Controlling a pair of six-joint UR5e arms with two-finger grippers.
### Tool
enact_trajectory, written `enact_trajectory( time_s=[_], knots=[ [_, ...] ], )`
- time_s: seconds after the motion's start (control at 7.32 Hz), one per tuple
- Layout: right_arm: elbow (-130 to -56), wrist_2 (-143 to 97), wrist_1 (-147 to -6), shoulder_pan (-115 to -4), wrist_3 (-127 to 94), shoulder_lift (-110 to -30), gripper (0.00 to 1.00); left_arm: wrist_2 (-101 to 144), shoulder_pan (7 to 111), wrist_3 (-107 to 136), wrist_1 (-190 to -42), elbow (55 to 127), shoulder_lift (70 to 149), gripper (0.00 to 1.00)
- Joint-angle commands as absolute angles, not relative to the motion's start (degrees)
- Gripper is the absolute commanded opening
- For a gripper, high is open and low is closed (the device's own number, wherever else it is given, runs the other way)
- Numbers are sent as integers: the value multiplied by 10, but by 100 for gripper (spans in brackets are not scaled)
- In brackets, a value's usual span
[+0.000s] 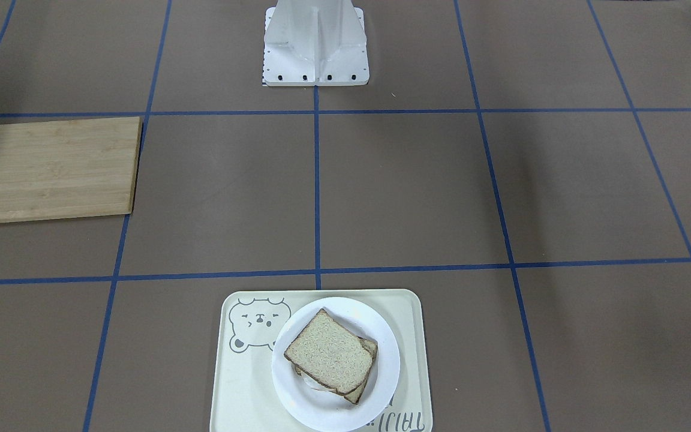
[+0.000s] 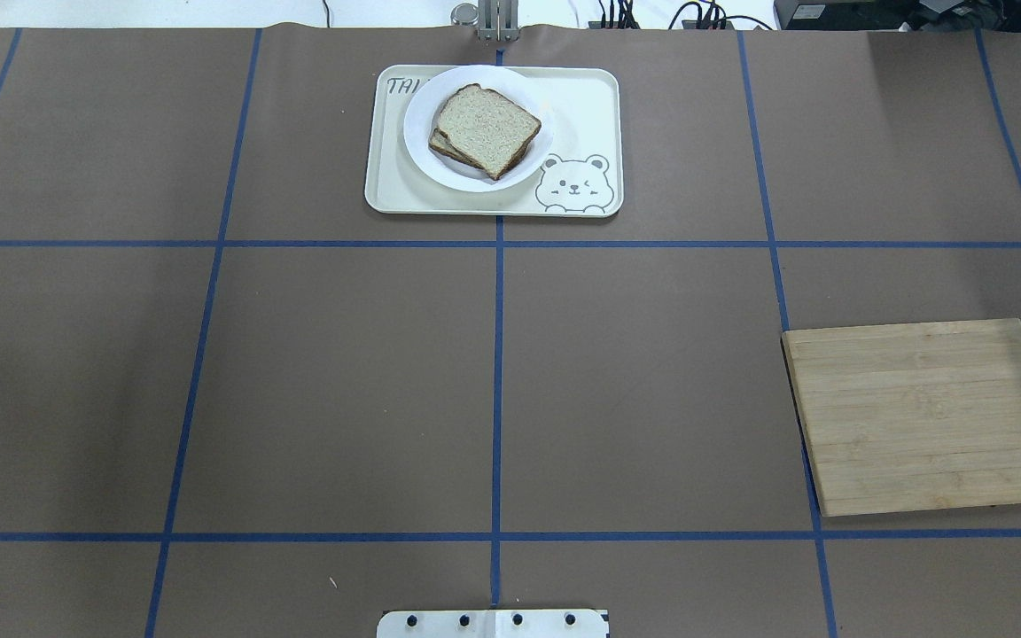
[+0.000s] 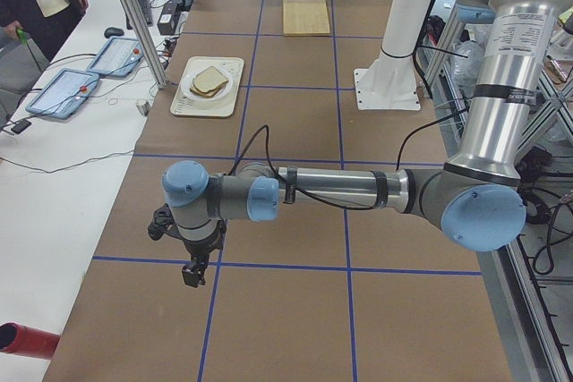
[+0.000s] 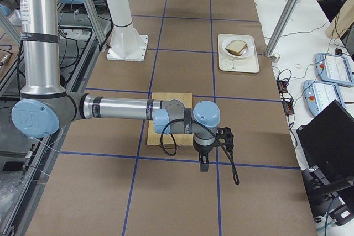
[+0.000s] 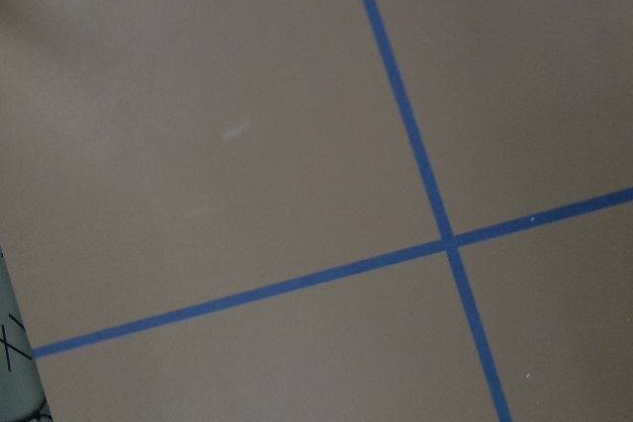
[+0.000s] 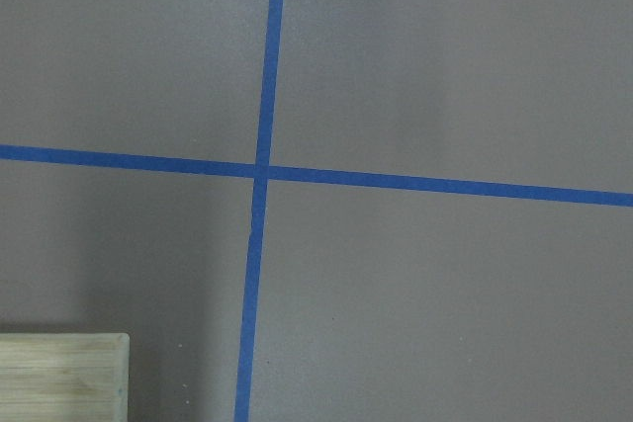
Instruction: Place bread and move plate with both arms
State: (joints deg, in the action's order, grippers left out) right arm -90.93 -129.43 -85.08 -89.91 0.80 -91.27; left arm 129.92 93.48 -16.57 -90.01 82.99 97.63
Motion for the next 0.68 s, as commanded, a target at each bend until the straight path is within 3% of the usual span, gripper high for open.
enact_trajectory(
  time_s=[0.0,0.55],
  knots=[
    [-910,-1294,-851,-899,7,-912,100,1335,942,-163,-902,848,943,98],
    [-911,-1293,-851,-899,4,-911,100,1337,938,-57,-911,881,939,98]
  ],
)
